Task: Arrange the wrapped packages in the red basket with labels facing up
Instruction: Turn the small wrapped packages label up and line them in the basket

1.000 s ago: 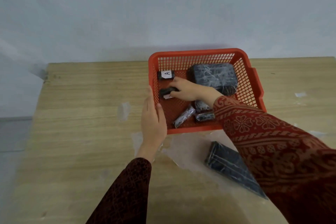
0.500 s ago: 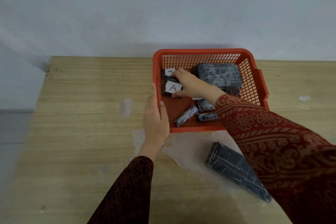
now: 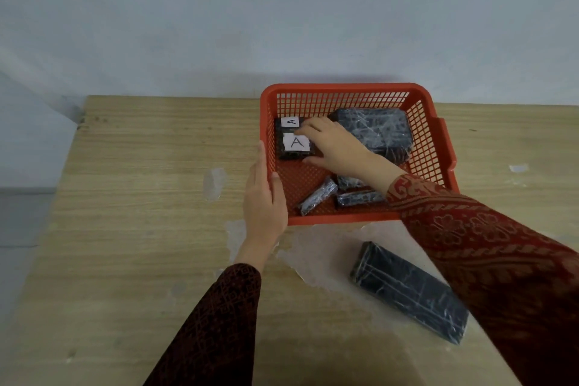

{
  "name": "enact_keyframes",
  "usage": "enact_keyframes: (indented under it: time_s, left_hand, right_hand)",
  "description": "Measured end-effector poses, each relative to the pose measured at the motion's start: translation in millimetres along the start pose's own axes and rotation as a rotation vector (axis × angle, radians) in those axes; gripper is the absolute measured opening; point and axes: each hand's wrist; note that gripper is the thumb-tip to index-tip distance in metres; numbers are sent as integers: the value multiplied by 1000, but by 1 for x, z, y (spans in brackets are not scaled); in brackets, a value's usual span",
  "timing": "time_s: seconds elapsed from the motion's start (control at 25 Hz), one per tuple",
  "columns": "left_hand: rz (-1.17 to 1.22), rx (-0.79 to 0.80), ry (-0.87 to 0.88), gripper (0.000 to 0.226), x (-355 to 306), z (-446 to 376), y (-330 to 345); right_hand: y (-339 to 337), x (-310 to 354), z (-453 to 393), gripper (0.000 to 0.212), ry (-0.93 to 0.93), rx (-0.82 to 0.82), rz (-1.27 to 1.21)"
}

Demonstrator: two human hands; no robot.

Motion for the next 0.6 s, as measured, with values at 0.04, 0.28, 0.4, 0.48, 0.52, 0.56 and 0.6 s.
enact_keyframes:
  time_s: [0.04,0.28,0.4,0.48,0.52,0.56,0.6]
  left_hand:
    - [0,-3,3,54,0,0,0]
    - [4,-5,-3,53,0,1,-1]
    - [4,-1,-15,54,-1,1,-2]
    - [19,-2,-9,54,1,0,-1]
    - [20,-8,-9,53,2,0,-1]
    - [18,-15,-10,53,2,0,-1]
    - [16,-21,-13,53,2,0,-1]
  right_hand:
    - [-5,-1,10,52,-57,26,-22]
    - [10,6,51,33,-127,318,64]
    - [6,-1,39,20,15,353,-159]
    - [6,-6,32,16,100,364,-273]
    - [8,-7,29,17,128,343,-286]
    - [11,-6,27,18,147,311,-285]
    - [14,-4,26,20,159,273,-276]
Point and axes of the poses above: each hand's wrist, its own z-axis away from the middle knuckle, its own y-axis out of the palm, x = y × z, and after that the axes turned 1 degree about y, right-handed
